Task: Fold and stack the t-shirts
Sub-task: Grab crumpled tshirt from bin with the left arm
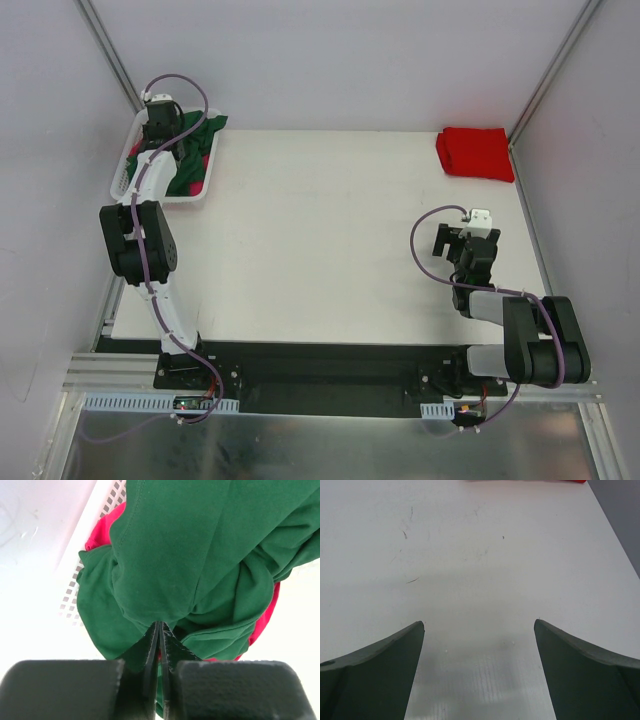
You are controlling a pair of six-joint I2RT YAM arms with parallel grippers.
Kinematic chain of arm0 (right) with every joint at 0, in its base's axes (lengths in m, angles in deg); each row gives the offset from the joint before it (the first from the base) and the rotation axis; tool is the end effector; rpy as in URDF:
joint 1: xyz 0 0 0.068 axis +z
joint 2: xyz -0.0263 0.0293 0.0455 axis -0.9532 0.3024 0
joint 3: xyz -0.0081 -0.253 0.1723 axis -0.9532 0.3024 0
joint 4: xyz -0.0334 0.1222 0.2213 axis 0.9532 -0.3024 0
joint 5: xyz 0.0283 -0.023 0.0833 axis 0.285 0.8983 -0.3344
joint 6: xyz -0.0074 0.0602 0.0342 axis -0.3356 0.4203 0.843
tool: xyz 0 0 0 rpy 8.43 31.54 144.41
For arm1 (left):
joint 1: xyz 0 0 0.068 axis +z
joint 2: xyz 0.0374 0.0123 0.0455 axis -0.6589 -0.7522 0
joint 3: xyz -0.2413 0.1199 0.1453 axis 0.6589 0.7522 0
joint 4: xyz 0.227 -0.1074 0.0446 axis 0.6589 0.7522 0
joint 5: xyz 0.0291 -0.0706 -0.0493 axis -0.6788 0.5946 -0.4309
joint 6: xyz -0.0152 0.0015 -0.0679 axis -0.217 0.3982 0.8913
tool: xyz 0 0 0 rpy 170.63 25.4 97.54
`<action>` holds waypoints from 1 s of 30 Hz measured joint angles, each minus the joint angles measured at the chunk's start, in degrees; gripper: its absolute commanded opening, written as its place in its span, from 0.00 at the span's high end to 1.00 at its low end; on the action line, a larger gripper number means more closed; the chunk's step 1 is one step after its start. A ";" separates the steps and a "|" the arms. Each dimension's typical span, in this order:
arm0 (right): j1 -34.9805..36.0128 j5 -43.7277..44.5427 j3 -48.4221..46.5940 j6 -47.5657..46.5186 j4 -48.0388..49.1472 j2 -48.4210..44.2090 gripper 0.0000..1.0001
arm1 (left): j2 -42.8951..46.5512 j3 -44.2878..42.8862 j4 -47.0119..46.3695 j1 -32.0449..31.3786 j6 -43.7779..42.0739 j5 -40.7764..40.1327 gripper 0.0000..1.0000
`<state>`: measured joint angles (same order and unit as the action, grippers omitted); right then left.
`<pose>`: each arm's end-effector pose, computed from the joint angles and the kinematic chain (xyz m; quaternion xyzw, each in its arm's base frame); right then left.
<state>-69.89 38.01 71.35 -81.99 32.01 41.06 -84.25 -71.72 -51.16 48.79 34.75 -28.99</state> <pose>0.2413 -0.0007 0.1983 -0.0658 0.7617 -0.1567 0.6253 0.4915 0.0848 0.3230 -0.1302 0.8294 0.1916 0.5084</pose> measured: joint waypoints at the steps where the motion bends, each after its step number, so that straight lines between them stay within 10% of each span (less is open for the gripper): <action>1: 0.00 0.00 0.00 0.00 0.00 0.02 0.04 | 0.00 0.00 0.00 0.00 0.02 -0.04 0.50; 6: 0.00 0.00 0.00 0.00 0.00 0.00 0.04 | 0.00 0.22 -0.61 0.00 0.31 -0.20 0.29; 20: 0.00 0.00 0.00 0.00 0.00 0.00 0.04 | -3.93 0.22 -4.85 0.00 0.42 -1.33 0.31; 24: 0.00 0.00 0.00 0.00 0.00 0.00 0.04 | -6.67 0.22 -5.99 0.00 0.66 -1.53 0.64; 25: 0.00 0.00 0.00 0.00 0.00 0.00 0.04 | -7.30 0.20 -6.23 0.00 0.83 -1.57 1.00; 30: 0.00 0.00 0.00 0.00 -0.02 0.00 0.04 | -8.26 0.17 -7.21 -0.07 1.33 -1.62 1.00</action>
<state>-69.89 38.01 71.35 -81.99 31.99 41.06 -92.51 -71.55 -58.37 48.72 36.08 -30.61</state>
